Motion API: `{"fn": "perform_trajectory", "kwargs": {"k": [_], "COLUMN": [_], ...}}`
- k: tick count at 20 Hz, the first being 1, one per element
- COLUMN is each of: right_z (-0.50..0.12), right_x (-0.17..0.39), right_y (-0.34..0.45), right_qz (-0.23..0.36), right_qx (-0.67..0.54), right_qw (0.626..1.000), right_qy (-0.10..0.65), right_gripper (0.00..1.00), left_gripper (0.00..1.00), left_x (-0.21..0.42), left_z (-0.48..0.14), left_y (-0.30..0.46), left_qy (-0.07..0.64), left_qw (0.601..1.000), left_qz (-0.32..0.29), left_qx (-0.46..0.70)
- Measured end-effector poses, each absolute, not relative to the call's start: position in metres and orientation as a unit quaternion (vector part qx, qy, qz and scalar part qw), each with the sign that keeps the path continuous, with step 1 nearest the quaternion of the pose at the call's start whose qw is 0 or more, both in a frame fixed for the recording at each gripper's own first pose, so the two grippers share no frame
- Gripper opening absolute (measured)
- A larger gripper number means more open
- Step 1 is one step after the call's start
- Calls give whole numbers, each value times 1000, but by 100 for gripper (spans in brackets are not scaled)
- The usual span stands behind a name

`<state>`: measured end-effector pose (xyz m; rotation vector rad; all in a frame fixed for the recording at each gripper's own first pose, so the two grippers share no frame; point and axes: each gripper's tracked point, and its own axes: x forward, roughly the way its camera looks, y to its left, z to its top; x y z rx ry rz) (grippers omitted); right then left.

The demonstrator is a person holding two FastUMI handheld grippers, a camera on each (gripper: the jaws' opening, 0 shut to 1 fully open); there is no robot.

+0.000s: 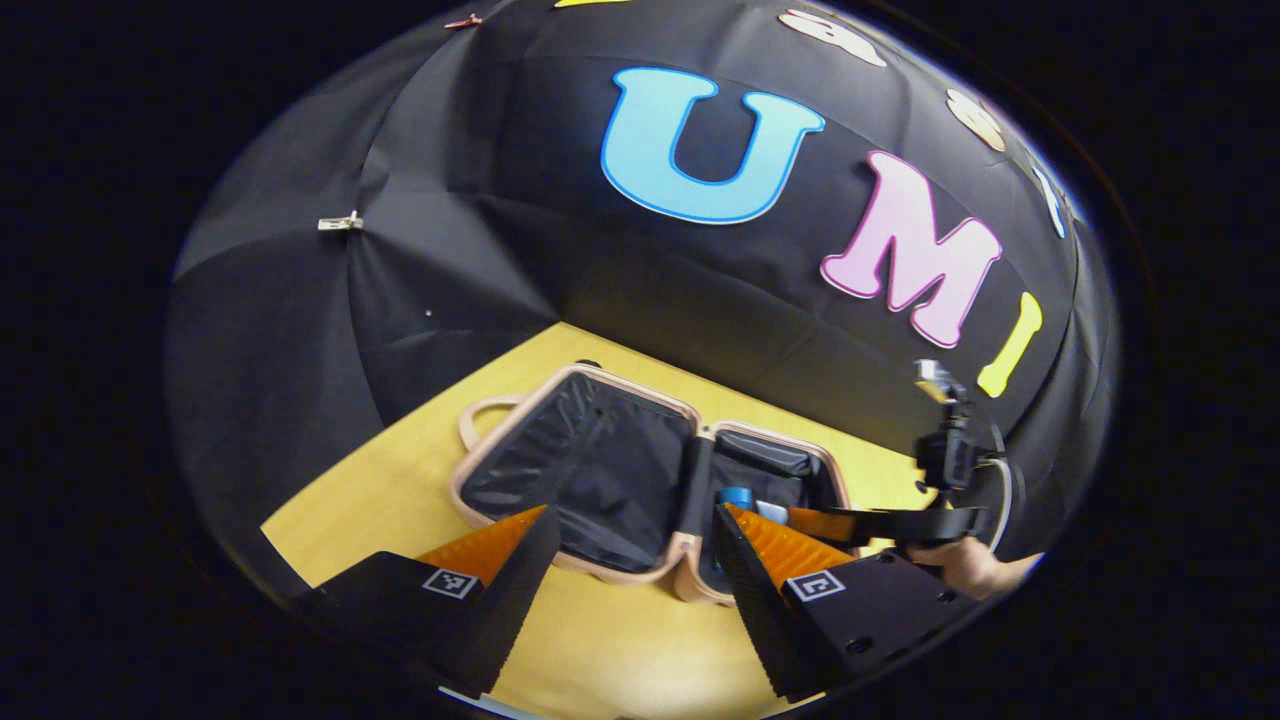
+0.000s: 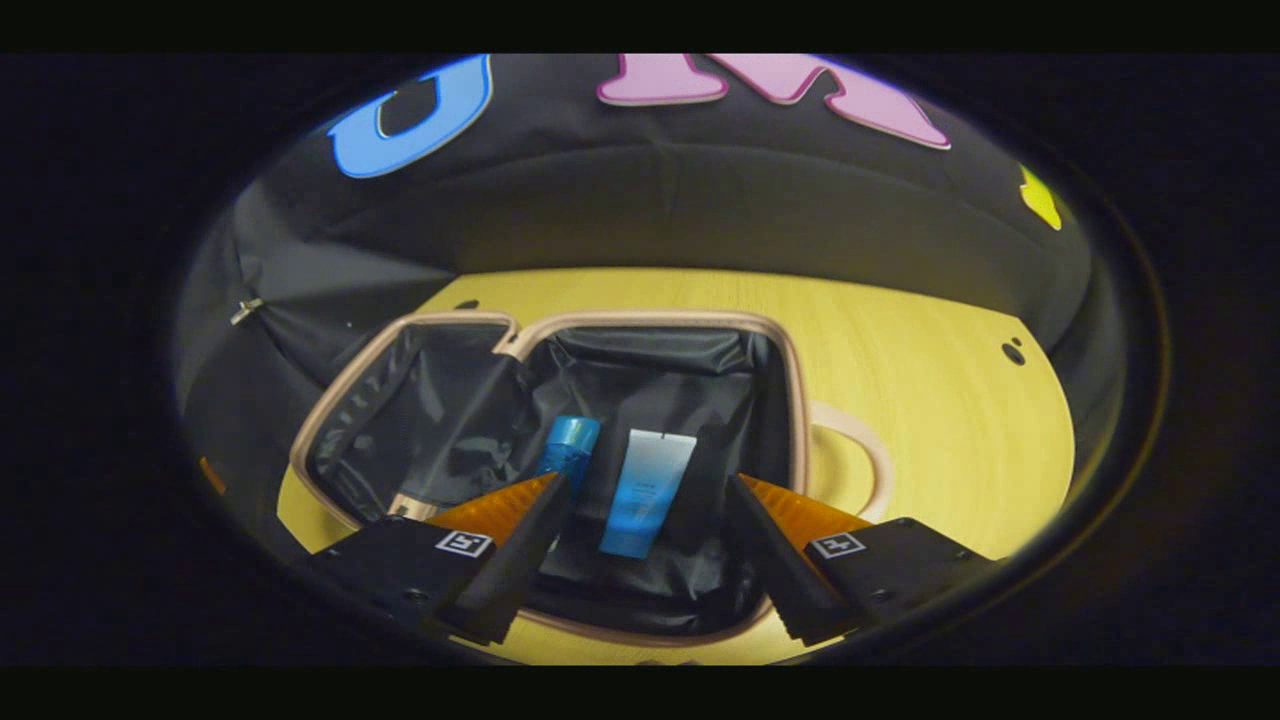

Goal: First open the suitcase, pack the skin care products into it, and then close the suitcase.

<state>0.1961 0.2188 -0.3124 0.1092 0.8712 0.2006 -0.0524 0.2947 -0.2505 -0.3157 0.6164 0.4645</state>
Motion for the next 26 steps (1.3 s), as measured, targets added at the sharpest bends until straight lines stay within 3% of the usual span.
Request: {"fn": "perform_trajectory", "kwargs": {"k": [5,10,14,17,23,25,26], "right_z": [-251,-229,-206,-182,-163,-159,-160], "right_x": [150,99,76,63,45,44,41], "right_y": [185,136,91,66,54,53,51], "right_qz": [105,85,45,13,-12,-13,-12], "right_qx": [53,78,77,90,156,161,156], "right_qw": [927,917,921,925,913,913,913], "right_qy": [356,381,378,369,377,375,376], "right_gripper": [98,98,98,98,98,97,97], "left_gripper": [96,96,94,94,92,84,73], "left_x": [-35,-9,-1,14,6,19,20], "left_z": [-261,-283,-340,-368,-428,-428,-429], "left_y": [386,470,517,523,521,524,515], "left_qy": [292,281,321,322,408,389,389], "left_qw": [911,901,861,848,809,806,795], "left_qz": [255,273,286,274,250,243,231], "left_qx": [-141,-184,-271,-318,-340,-373,-404]}}
